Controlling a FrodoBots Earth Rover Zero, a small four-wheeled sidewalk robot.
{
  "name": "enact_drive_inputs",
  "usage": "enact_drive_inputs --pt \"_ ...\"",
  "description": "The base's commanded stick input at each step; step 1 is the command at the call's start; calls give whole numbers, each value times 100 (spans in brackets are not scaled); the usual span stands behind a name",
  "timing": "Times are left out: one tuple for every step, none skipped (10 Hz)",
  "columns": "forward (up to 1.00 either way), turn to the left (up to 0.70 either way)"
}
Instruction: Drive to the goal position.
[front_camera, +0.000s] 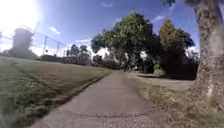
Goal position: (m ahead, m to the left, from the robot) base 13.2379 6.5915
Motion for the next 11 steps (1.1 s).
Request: enact_drive_inputs --pt "100 0" --pt "100 0" --pt "100 0" --pt "100 0" --pt "100 0" --pt "100 0" --pt "100 0" --pt "100 0" --pt "100 0" --pt "100 0" --pt "100 0"
